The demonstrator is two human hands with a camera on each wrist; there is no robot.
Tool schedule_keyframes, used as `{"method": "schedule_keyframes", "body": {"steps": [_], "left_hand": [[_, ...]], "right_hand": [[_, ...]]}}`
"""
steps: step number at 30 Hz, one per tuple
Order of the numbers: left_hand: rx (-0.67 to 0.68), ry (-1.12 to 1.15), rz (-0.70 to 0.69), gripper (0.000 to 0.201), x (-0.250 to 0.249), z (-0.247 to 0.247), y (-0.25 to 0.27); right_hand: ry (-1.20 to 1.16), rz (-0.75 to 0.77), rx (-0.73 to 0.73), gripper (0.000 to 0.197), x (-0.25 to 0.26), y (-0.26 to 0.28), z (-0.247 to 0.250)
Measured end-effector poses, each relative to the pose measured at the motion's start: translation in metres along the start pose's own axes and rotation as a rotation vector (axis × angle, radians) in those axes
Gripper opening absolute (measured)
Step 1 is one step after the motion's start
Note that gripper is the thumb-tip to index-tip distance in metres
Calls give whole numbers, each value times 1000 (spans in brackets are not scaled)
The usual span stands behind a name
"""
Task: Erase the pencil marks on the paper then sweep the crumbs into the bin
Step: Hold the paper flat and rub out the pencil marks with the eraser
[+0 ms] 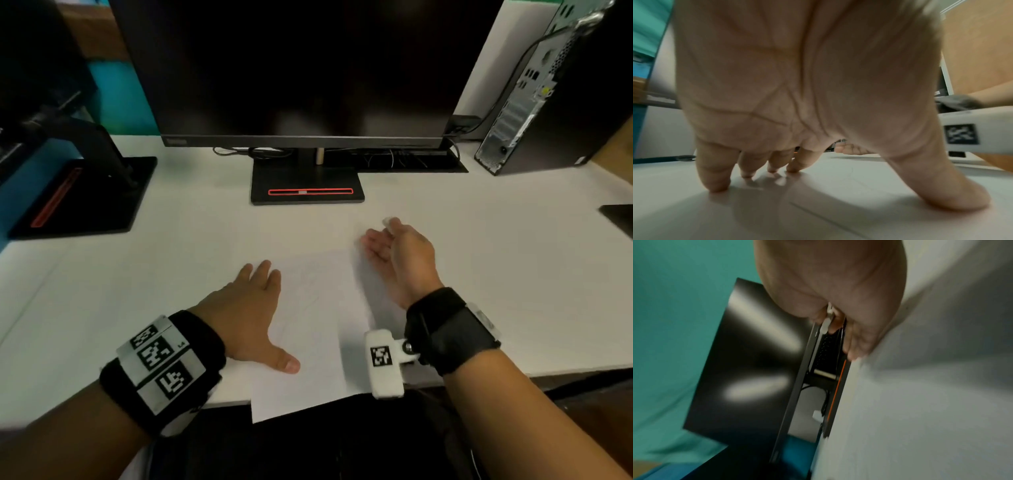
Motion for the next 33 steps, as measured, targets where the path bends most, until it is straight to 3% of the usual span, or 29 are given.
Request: {"method": "schedule_keyframes", "body": {"steps": [4, 6, 7, 11, 13, 15, 16, 18, 21, 28, 31, 33], "left_hand": [[13, -16, 2, 152, -1, 0, -3], [19, -17, 3, 152, -2, 0, -3], [19, -17, 4, 151, -3, 0, -3], [18, -30, 0, 150, -3, 1, -4], [25, -51, -3, 149, -4, 2, -5], [34, -71, 2, 148, -7, 4, -5], [39, -85, 6, 148, -9, 6, -6], [40, -122, 11, 148, -15, 11, -8], [37, -159, 15, 148, -23, 16, -12], [47, -130, 25, 148, -21, 12, -10], [25, -137, 23, 147, -21, 11, -11], [24, -135, 19, 147, -21, 10, -12]], "right_hand": [[372, -335, 462, 23, -38, 41, -14], [416, -418, 525, 28, -42, 40, -17], [359, -420, 472, 30, -38, 30, -18], [25, -114, -7, 21, -2, -26, -6], [-4, 3, -76, 16, 8, -29, 2], [133, 4, 71, 14, 7, -14, -2], [324, 22, 190, 15, 3, -3, -5], [849, 178, 413, 21, -3, 13, -11], [1320, 458, 512, 29, -5, 15, -21], [1592, 782, 422, 33, 8, -1, -38], [1633, 741, 536, 39, -1, 5, -39], [1620, 682, 522, 40, 0, -1, -38]]}}
Point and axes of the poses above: each hand's wrist, its own y-axis away from the middle knuckle, its own z-axis out of the back of the hand, x = y × z, the point moved 3 cm from there along -y, towards the middle knuckle, and after that the axes turned 13 degrees about -x, right-handed, at the moved point
